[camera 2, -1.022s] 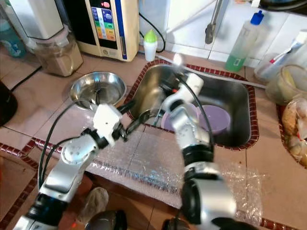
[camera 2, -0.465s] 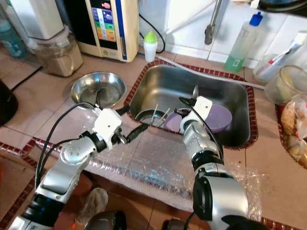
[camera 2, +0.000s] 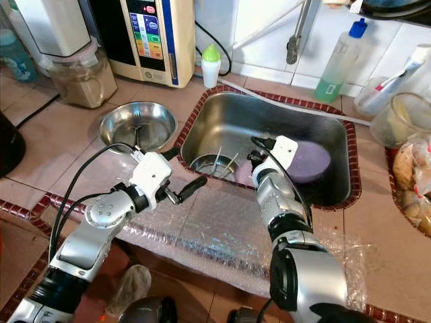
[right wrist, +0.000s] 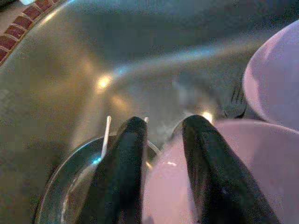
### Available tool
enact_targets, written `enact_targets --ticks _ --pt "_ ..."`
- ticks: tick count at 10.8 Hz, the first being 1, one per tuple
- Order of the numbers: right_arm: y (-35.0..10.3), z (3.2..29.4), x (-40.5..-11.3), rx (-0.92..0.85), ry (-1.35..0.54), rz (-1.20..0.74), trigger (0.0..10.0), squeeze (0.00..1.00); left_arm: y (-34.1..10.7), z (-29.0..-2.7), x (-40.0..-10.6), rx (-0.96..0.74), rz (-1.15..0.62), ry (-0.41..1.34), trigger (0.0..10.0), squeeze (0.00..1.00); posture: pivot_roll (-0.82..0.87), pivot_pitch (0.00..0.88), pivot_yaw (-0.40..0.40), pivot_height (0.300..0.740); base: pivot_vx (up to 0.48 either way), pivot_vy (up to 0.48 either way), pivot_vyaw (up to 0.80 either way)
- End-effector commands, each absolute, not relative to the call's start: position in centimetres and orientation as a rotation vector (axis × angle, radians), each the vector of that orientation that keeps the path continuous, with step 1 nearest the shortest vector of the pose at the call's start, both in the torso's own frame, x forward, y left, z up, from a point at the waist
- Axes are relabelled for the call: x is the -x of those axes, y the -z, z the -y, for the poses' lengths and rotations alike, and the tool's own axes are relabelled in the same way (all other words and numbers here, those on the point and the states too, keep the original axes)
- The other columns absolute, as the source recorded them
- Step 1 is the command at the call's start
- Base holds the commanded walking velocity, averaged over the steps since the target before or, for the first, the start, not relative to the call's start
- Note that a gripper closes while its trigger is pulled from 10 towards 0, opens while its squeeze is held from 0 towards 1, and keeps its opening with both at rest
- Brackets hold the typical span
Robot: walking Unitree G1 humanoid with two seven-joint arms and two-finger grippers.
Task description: Kitchen organization
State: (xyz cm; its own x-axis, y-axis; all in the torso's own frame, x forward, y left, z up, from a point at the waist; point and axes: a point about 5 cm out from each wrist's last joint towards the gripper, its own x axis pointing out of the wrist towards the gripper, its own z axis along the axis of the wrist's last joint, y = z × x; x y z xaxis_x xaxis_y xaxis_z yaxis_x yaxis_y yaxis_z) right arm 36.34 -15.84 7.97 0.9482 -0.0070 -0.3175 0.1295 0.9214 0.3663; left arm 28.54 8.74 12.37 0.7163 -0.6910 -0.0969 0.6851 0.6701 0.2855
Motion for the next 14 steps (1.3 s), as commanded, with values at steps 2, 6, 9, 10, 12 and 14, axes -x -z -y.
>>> enact_targets --ticks 2,6,9,10,12,14 --pt "-7.0 15.1 -35.8 -0.369 0.015 -0.340 10.0 1.00 -12.5 -8.5 -28.8 -0.346 0.012 0.792 10.0 1.00 0.02 0.021 0.018 0.740 0.000 0.000 0.00" --pt "-10.4 13.9 -37.2 -0.552 -0.106 -0.142 10.0 1.00 -13.4 -9.4 -29.8 -0.351 0.087 0.656 10.0 1.00 0.02 0.017 0.011 0.740 0.000 0.000 0.00" --pt "-11.3 14.4 -37.3 -0.508 -0.116 -0.069 10.0 1.00 -14.5 -12.4 -29.6 -0.349 0.206 0.387 10.0 1.00 0.03 0.024 -0.010 0.740 0.000 0.000 0.00" --pt "-11.4 13.9 -37.1 -0.473 -0.172 -0.068 10.0 1.00 -14.5 -13.4 -29.4 -0.366 0.227 0.304 10.0 1.00 0.03 0.026 -0.021 0.740 0.000 0.000 0.00" --pt "-12.3 12.6 -36.7 -0.497 -0.300 0.004 10.0 0.86 -13.6 -15.0 -28.9 -0.394 0.216 0.191 10.0 1.00 0.03 0.033 -0.031 0.740 0.000 0.000 0.00" --pt "-12.8 12.0 -36.2 -0.484 -0.338 0.044 10.0 0.00 -12.7 -15.1 -28.9 -0.399 0.198 0.186 10.0 0.00 0.02 0.041 -0.039 0.740 0.000 0.000 0.00"
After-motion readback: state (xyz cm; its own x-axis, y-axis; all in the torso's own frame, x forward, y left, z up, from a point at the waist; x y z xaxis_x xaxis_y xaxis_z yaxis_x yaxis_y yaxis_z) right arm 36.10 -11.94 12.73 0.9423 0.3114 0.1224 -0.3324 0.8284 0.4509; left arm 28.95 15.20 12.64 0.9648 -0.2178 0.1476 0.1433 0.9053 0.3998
